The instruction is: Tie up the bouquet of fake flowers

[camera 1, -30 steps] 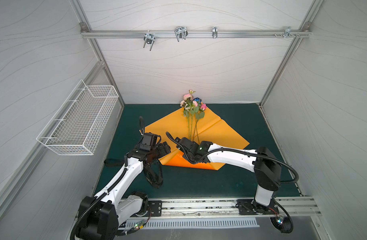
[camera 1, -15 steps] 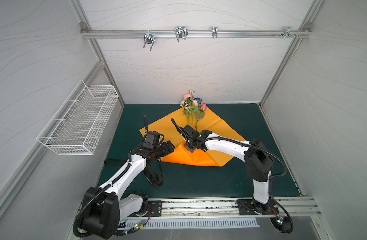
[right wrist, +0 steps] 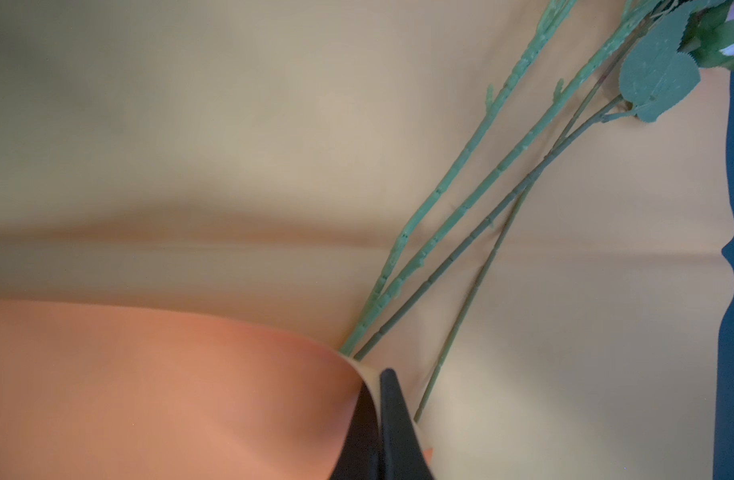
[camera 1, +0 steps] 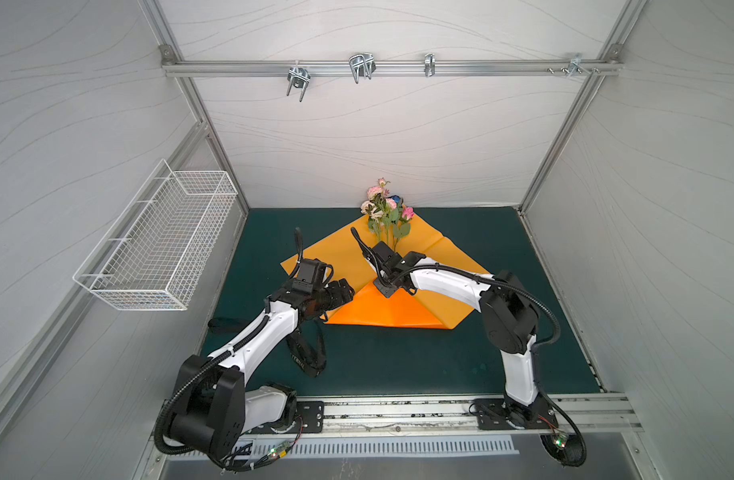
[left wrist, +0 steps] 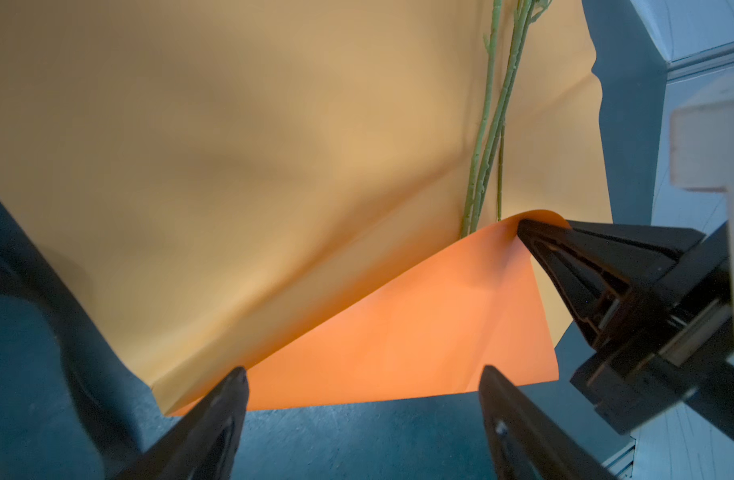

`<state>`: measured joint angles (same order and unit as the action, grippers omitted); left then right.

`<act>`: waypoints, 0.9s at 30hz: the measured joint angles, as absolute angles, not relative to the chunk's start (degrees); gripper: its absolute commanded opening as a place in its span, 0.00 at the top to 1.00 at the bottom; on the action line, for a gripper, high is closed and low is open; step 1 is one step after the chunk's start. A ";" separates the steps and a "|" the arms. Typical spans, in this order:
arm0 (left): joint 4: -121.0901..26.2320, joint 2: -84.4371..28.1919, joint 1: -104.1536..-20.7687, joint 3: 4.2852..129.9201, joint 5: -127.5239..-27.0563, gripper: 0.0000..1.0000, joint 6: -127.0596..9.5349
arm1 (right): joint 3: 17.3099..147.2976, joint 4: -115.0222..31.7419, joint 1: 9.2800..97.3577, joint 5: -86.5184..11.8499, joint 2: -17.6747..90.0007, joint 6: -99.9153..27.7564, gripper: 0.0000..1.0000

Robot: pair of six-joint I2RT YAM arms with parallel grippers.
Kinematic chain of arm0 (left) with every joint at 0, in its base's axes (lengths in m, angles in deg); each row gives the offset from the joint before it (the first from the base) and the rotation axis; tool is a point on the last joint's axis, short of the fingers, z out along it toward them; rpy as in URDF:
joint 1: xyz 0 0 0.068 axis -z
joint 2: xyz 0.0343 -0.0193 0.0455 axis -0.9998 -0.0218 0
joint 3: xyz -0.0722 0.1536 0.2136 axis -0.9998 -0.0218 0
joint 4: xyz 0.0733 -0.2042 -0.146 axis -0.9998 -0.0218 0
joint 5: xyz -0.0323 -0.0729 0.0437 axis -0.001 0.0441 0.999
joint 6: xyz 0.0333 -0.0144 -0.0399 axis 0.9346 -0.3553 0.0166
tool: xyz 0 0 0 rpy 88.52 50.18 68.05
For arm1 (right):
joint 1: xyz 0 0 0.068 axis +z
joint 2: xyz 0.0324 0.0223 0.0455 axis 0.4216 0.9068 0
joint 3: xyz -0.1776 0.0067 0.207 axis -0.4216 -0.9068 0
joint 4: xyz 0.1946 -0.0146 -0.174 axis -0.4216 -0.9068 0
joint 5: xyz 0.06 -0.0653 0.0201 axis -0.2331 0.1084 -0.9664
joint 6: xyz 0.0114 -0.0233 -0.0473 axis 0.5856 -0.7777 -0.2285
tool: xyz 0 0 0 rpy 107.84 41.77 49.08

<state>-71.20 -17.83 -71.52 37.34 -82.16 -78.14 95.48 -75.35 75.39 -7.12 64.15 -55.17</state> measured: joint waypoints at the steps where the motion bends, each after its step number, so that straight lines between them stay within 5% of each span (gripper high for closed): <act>1: -70.76 -18.51 -71.04 37.52 -82.27 0.14 -78.14 | 95.48 -75.35 75.15 -7.53 64.35 -55.10 1.00; 18: -61.01 -32.30 -62.95 39.81 -87.30 0.23 -81.31 | 92.71 -74.39 71.90 -10.03 66.27 -54.14 1.00; 27: -56.18 -39.54 -61.79 41.89 -89.48 0.41 -83.04 | 88.88 -73.78 71.66 -10.99 66.05 -53.13 1.00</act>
<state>-56.18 -39.54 -61.79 41.89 -89.48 -83.04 88.88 -73.78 71.66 -10.99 66.05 -53.13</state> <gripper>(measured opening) 0.629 0.050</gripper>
